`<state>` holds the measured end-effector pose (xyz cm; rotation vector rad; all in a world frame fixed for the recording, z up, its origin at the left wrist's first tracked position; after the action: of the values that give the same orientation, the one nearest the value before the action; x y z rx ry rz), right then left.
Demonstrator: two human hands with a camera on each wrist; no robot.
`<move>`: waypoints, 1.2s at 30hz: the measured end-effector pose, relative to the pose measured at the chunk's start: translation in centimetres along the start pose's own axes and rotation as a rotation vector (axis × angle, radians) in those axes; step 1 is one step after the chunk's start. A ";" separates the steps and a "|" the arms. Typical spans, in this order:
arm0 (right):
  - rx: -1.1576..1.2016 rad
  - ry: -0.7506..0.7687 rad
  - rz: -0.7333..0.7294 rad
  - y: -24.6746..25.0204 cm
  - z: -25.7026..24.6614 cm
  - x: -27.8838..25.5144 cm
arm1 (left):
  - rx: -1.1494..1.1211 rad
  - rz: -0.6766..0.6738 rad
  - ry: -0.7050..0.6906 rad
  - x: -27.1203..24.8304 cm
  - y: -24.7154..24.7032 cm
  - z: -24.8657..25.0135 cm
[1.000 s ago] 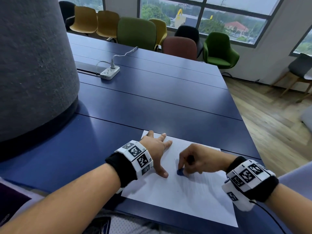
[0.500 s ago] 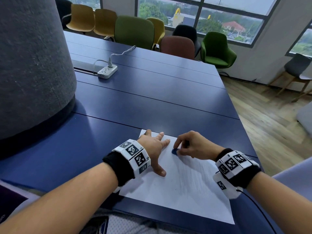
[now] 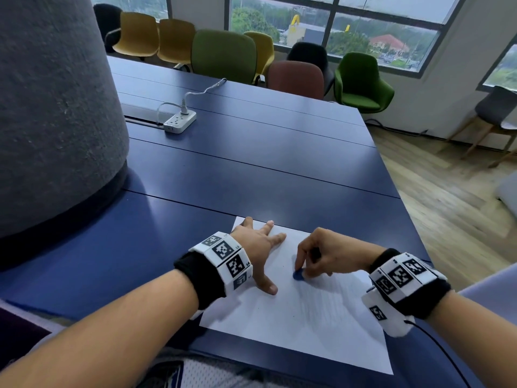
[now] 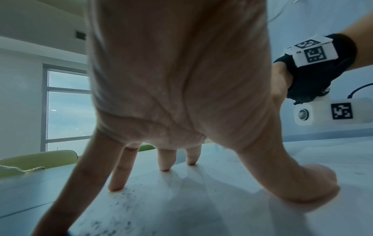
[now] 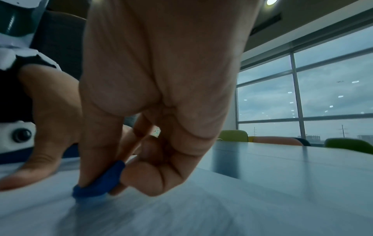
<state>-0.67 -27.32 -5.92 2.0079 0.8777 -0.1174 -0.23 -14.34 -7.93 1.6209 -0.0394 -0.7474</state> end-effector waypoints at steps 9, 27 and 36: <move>-0.136 0.030 -0.052 -0.8 -0.6 -0.9 | -0.009 -0.027 0.010 -0.1 0.0 0.0; -0.069 0.000 0.295 2.9 1.2 1.9 | -0.030 -0.045 0.006 0.3 -0.3 -0.1; -0.026 0.012 0.164 1.0 0.3 0.1 | -0.018 -0.031 0.008 0.1 -0.2 0.0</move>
<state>0.10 -27.86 -5.39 2.0495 0.7147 -0.0015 -0.18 -14.32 -8.15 1.6104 -0.0012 -0.7633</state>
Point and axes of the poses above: each hand's wrist, its own x-axis towards the middle knuckle, its own y-axis out of the back of the hand, z = x × y, the point moved 7 cm from there along x, towards the middle knuckle, and after that the axes turned 1 degree about y, right-handed, at the moved point
